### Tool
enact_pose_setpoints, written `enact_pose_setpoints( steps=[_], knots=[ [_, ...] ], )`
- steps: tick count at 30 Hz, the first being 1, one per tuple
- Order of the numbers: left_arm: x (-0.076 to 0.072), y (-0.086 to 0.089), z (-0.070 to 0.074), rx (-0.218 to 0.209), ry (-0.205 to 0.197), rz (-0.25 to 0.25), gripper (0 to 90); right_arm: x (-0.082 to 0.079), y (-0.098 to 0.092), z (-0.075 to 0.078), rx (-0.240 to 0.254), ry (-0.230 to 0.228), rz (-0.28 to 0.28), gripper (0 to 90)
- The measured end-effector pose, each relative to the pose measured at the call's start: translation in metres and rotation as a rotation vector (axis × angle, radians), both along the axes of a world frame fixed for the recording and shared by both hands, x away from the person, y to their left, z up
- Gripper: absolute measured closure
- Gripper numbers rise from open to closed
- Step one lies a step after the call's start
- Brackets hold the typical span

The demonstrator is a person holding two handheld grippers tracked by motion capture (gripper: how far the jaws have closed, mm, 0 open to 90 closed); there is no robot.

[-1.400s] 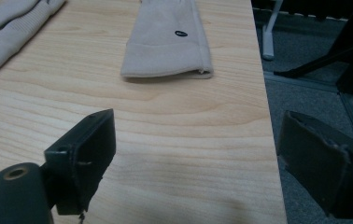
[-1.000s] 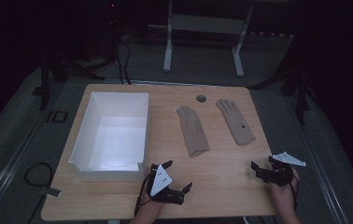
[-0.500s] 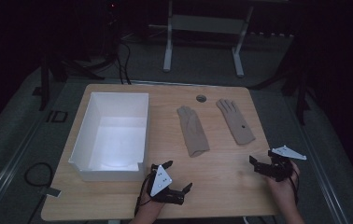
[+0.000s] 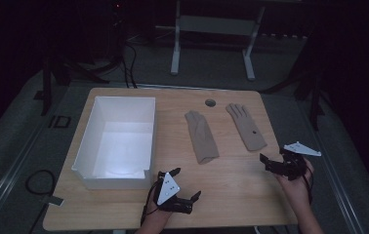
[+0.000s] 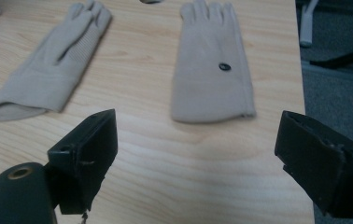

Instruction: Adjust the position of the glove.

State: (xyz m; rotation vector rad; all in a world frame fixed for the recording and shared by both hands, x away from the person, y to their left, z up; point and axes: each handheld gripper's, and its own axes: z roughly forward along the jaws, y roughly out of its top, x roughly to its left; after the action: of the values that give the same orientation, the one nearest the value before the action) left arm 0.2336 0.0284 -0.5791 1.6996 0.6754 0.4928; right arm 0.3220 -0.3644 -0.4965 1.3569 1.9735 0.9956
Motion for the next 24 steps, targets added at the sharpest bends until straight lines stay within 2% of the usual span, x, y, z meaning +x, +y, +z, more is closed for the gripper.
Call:
enact_pose_setpoints(
  steps=[7, 14, 22, 24],
  knots=[
    [0.001, 0.001, 0.0, -0.013, 0.008, -0.006, 0.3, 0.009, 0.016, 0.016, 0.028, -0.021, 0.046, 15.4],
    [0.0, 0.001, 0.0, -0.008, 0.002, -0.007, 0.3, 0.021, 0.038, 0.03, 0.021, -0.042, 0.088, 16.4],
    [0.0, 0.0, 0.0, -0.008, 0.002, -0.006, 0.4, 0.032, 0.058, 0.035, 0.029, -0.037, 0.118, 17.2],
    [0.0, 0.0, 0.0, -0.006, 0.002, -0.006, 0.3, 0.034, 0.062, 0.036, 0.046, -0.038, 0.125, 18.7]
  ],
)
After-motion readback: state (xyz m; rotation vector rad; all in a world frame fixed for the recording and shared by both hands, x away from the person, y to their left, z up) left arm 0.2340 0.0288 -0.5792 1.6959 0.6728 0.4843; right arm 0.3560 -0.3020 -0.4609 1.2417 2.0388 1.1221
